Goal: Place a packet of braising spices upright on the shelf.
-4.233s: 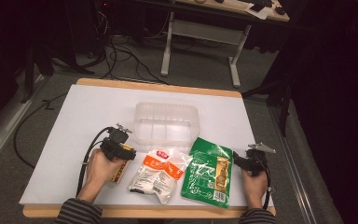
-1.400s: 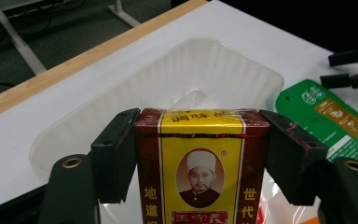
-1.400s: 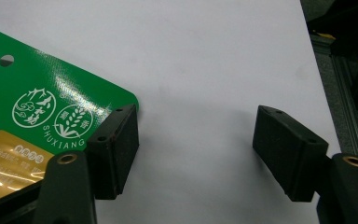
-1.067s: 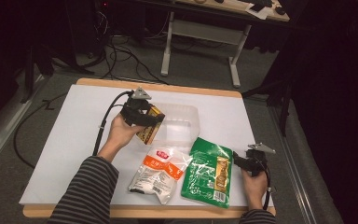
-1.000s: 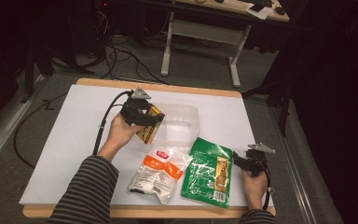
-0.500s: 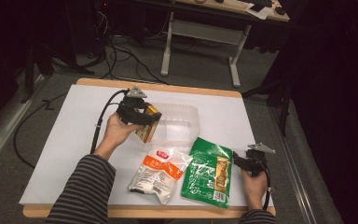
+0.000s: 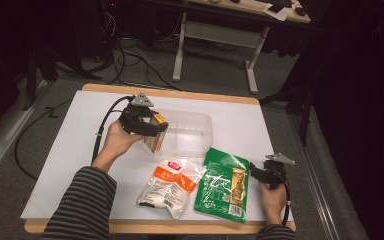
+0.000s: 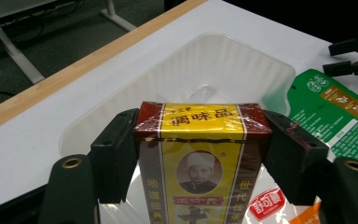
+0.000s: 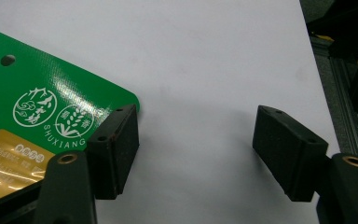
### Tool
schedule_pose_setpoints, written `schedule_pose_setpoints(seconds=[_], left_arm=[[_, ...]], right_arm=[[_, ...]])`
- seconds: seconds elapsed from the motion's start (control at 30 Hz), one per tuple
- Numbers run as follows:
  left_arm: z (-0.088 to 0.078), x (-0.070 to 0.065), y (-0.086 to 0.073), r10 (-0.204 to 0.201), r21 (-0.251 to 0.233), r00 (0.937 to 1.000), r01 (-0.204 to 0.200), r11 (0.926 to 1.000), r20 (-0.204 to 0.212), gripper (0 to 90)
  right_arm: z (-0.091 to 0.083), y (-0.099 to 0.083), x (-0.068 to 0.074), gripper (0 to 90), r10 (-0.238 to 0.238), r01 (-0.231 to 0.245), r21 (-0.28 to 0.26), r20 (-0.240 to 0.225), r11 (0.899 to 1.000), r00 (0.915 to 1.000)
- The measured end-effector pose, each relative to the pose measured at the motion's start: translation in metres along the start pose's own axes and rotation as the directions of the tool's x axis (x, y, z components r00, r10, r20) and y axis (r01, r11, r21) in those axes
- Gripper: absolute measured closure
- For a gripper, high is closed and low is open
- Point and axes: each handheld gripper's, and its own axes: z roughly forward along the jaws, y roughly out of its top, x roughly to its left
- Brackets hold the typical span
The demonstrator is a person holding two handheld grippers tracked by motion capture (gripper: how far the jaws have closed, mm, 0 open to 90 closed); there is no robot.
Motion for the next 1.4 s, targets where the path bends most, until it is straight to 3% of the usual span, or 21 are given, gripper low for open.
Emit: schedule_pose_setpoints(seconds=[0.13,0.23,0.27,0.4,0.63,0.77,0.9,1.03,1.1,1.13,1.4], left_arm=[[0.003,0.002,-0.001,0.028,-0.028,0.9992,-0.029,0.9992,-0.027,32.9],[0.006,0.001,-0.001,0.047,-0.028,0.9981,-0.048,0.9985,-0.039,32.9],[0.01,0.0,-0.001,0.074,-0.034,0.9958,-0.076,0.9966,-0.055,32.9],[0.015,0.0,-0.002,0.092,-0.032,0.9933,-0.095,0.995,-0.069,32.9],[0.022,0.002,-0.008,0.087,-0.016,0.9948,-0.088,0.996,-0.053,32.6],[0.02,0.005,-0.01,0.057,-0.006,0.9977,-0.057,0.9983,-0.037,32.4],[0.021,0.006,-0.011,0.054,0.013,0.9982,-0.054,0.9985,-0.025,31.3],[0.025,0.005,-0.016,0.063,0.064,0.9974,-0.061,0.9961,-0.035,28.3],[0.024,0.006,-0.017,0.056,0.058,0.9978,-0.054,0.9969,-0.035,28.2],[0.023,0.008,-0.019,0.035,0.053,0.9991,-0.033,0.998,-0.026,28.2],[0.02,0.008,-0.023,0.021,0.053,0.9988,-0.018,0.9984,-0.045,24.7]], right_arm=[[0.0,0.0,0.0,32.0,-0.006,0.006,-0.002,0.001,1.0,1.0],[0.0,0.0,0.0,32.0,-0.004,0.004,-0.001,0.002,1.0,1.0],[0.0,0.0,0.0,32.0,-0.004,0.004,-0.001,0.001,1.0,1.0],[0.0,0.0,0.0,32.0,-0.004,0.004,-0.001,0.001,1.0,1.0],[0.0,0.0,0.001,32.0,-0.005,0.005,0.0,0.004,1.0,1.0],[0.0,0.0,0.001,32.0,-0.008,0.008,-0.001,0.004,1.0,1.0],[0.0,0.0,0.001,32.0,-0.009,0.009,-0.001,0.005,1.0,1.0],[0.0,0.0,0.001,32.0,-0.009,0.009,-0.001,0.005,1.0,0.9999],[0.0,0.0,0.001,32.0,-0.009,0.009,-0.001,0.005,1.0,0.9999],[0.0,0.0,0.001,32.0,-0.009,0.009,-0.001,0.006,1.0,0.9999],[0.0,0.0,0.001,32.0,-0.009,0.009,-0.001,0.006,1.0,0.9999]])
